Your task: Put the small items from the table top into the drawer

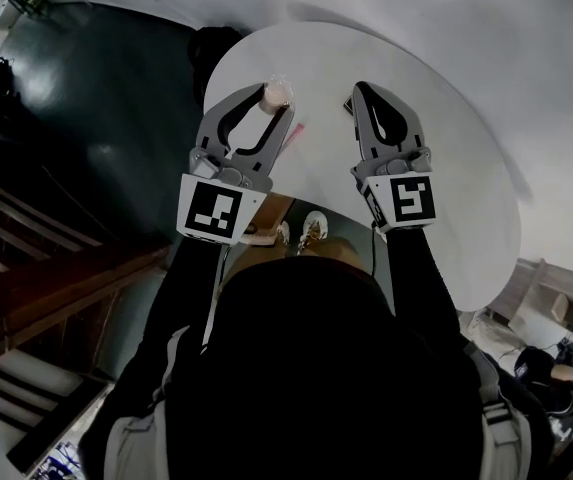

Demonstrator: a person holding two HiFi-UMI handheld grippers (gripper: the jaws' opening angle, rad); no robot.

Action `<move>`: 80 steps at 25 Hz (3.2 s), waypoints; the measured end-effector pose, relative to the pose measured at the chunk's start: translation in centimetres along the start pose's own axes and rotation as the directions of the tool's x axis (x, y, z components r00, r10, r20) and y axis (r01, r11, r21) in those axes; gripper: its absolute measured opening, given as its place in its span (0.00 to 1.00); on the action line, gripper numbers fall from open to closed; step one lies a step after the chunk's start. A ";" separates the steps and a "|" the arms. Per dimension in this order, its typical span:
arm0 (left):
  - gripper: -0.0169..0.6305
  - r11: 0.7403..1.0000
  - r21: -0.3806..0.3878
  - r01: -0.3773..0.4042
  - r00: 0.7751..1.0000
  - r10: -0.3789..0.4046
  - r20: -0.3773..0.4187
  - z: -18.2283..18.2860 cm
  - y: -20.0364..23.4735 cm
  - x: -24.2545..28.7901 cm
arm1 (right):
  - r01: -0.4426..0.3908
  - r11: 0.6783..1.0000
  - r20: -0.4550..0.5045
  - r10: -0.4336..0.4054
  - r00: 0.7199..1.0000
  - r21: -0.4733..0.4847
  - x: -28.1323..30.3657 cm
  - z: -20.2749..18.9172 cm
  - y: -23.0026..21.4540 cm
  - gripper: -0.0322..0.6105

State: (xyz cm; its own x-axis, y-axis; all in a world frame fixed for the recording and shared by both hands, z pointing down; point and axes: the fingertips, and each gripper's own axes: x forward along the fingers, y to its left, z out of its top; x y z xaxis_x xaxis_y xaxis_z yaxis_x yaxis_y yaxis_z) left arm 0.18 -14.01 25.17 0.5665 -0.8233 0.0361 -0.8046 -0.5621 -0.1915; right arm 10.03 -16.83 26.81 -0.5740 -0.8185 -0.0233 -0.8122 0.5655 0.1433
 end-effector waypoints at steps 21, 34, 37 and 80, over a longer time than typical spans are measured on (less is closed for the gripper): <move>0.25 0.949 0.020 -0.313 0.911 0.306 -0.275 -8.6 5.3 -12.3 | -0.418 0.907 -0.016 0.419 0.908 0.051 7.3 -3.4 14.1 0.09; 0.26 0.943 -0.226 -0.246 0.729 0.026 -0.684 -33.3 -2.1 -17.3 | -0.382 0.923 -0.100 0.385 0.917 0.048 6.0 -4.8 14.8 0.09; 0.26 0.936 -0.260 -0.237 0.685 -0.029 -0.728 -36.6 -3.2 -17.7 | -0.364 0.930 -0.100 0.368 0.925 0.051 5.7 -4.4 14.9 0.09; 0.35 0.970 -0.153 -0.190 0.846 0.082 -0.526 -24.1 3.7 -11.7 | -0.156 0.988 -0.102 0.158 0.982 0.019 4.9 -3.9 11.4 0.09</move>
State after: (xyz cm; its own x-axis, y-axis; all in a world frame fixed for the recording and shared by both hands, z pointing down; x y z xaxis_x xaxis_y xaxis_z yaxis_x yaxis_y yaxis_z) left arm -13.71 -8.35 47.66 0.3196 -0.7850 0.5307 -0.9151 -0.4011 -0.0422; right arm -1.62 -14.77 32.24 -0.6811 -0.7252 0.1005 -0.7142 0.6884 0.1266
